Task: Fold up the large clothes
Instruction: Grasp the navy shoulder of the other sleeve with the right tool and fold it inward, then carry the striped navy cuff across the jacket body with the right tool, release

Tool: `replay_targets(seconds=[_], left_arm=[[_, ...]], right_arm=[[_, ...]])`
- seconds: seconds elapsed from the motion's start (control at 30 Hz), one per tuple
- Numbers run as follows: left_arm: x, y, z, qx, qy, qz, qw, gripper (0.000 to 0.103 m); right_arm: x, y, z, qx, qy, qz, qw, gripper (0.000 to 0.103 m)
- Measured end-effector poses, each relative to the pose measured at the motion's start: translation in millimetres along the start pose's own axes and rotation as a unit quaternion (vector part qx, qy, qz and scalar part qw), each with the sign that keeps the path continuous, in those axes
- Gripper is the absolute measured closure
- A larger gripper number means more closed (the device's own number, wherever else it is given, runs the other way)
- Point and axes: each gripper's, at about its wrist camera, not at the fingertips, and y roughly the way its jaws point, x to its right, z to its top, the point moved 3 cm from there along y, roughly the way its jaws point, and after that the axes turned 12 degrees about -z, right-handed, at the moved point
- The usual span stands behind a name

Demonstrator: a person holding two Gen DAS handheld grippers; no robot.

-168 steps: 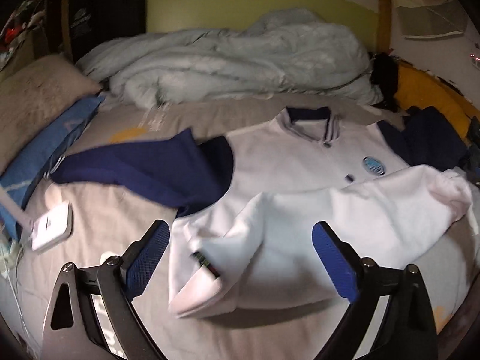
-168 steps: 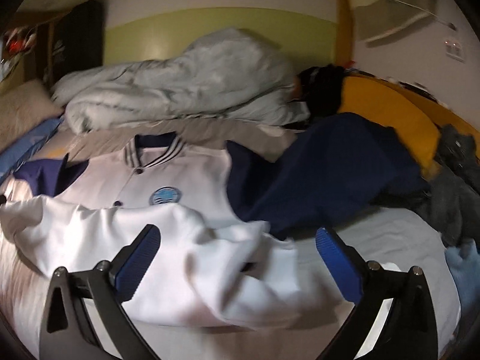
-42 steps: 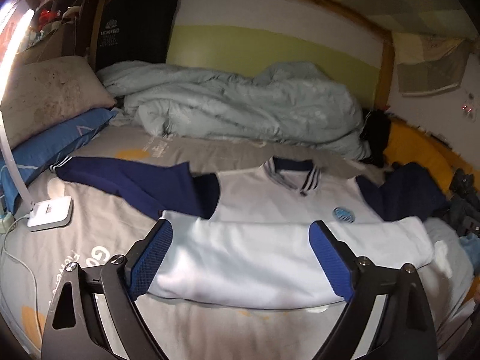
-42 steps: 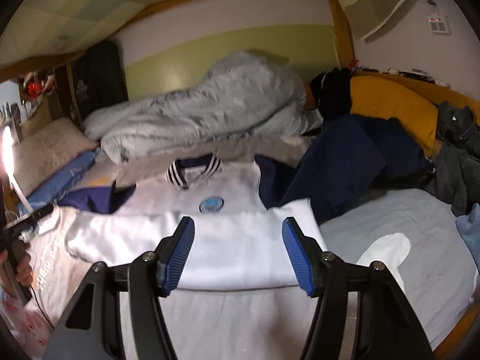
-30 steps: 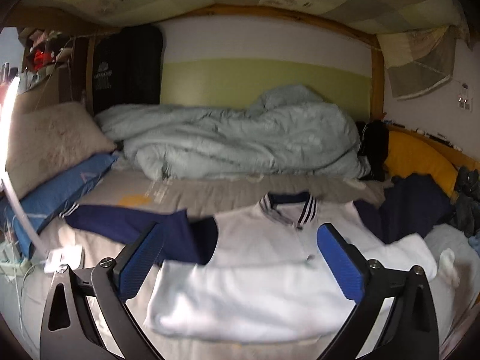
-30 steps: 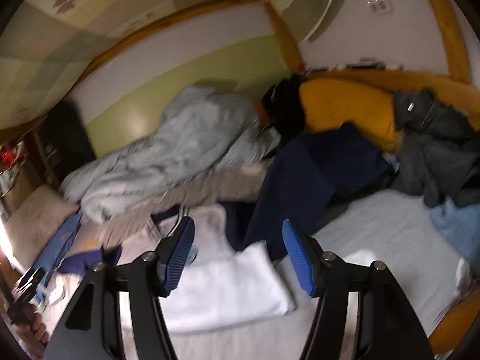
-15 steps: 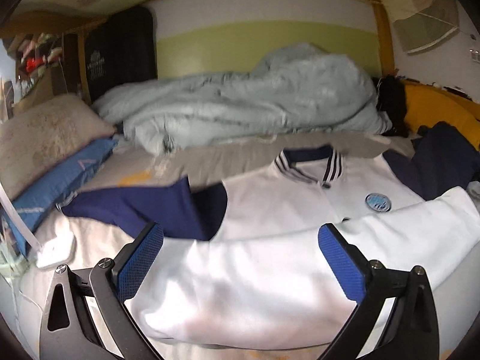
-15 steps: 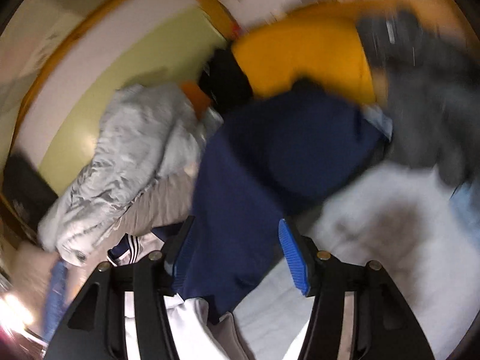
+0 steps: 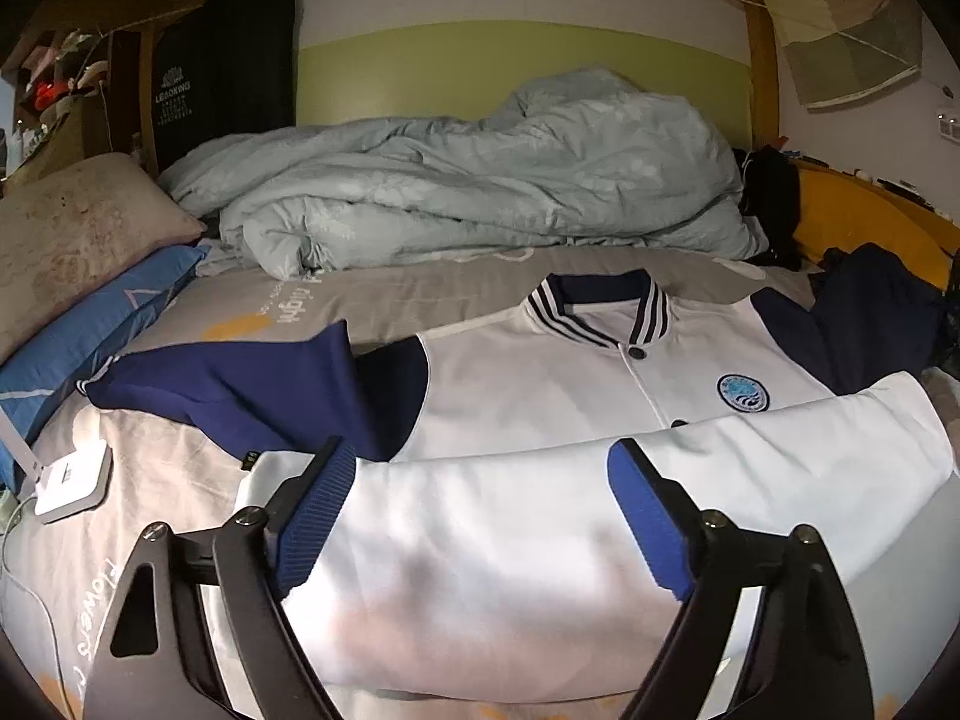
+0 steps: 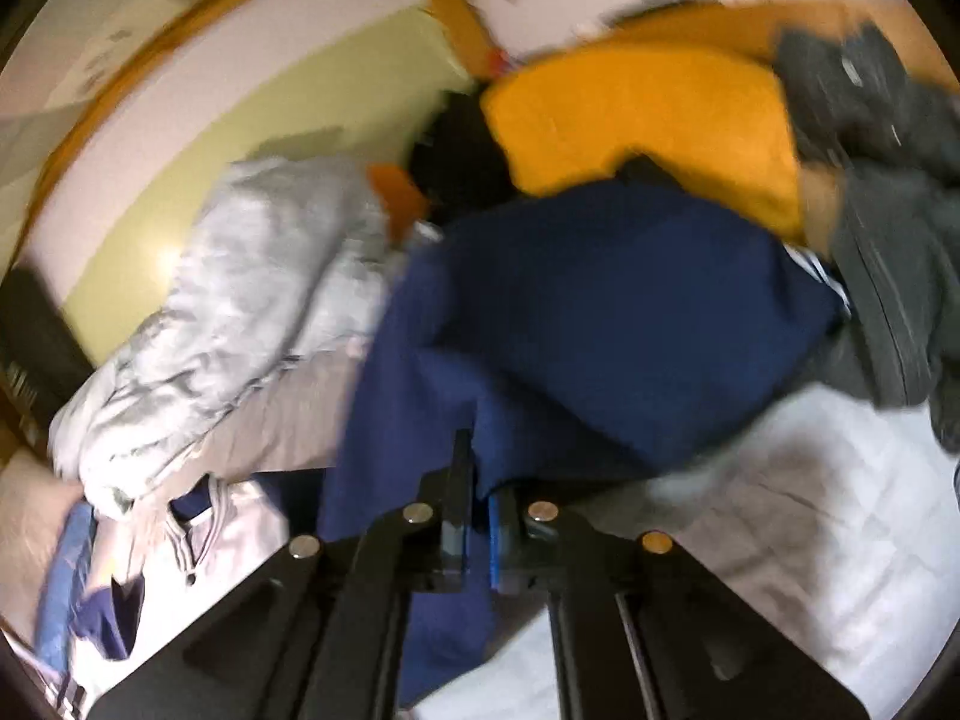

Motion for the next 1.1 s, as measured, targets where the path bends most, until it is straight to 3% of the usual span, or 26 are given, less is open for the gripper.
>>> replay_targets(seconds=[0.13, 0.17, 0.2, 0.33, 0.47, 0.5, 0.63, 0.8, 0.83, 0.97, 1.0, 1.1], left_arm=[[7, -5, 3, 0.007, 0.001, -0.009, 0.9999, 0.018], [9, -6, 3, 0.006, 0.001, -0.013, 0.9999, 0.018], [11, -7, 2, 0.006, 0.001, -0.018, 0.9998, 0.018], [21, -14, 2, 0.01, 0.015, -0.017, 0.9997, 0.018], [25, -21, 3, 0.014, 0.012, -0.034, 0.9993, 0.018], [26, -22, 3, 0.015, 0.01, -0.036, 0.9992, 0.018], [29, -26, 4, 0.017, 0.011, -0.038, 0.9991, 0.018], [28, -26, 3, 0.013, 0.001, -0.035, 0.9993, 0.017], [27, -26, 2, 0.011, -0.002, -0.035, 0.9993, 0.015], [22, -26, 0, 0.009, -0.01, -0.022, 0.9997, 0.005], [21, -25, 0, 0.008, -0.009, -0.016, 0.9998, 0.002], [20, -25, -2, 0.006, -0.006, -0.001, 1.0, 0.001]], right_arm=[[-68, -45, -16, 0.031, -0.099, 0.066, 0.992, 0.1], [-105, -60, -43, 0.011, -0.152, 0.126, 0.98, 0.1], [-105, -60, -43, 0.011, -0.152, 0.126, 0.98, 0.1], [-157, -57, -110, -0.057, -0.238, 0.153, 0.957, 0.1], [-181, -37, -168, -0.111, -0.302, 0.099, 0.942, 0.097], [-177, -36, -179, -0.119, -0.301, 0.078, 0.943, 0.097], [-163, -55, -170, -0.121, -0.266, 0.084, 0.953, 0.078], [-132, -98, -142, -0.082, -0.196, 0.08, 0.974, 0.061], [-129, -100, -138, -0.075, -0.183, 0.074, 0.977, 0.054], [-90, -108, -119, -0.042, -0.138, 0.019, 0.989, 0.042], [-71, -104, -107, -0.039, -0.115, -0.014, 0.992, 0.041], [-50, -96, -98, -0.052, -0.079, -0.032, 0.995, 0.038]])
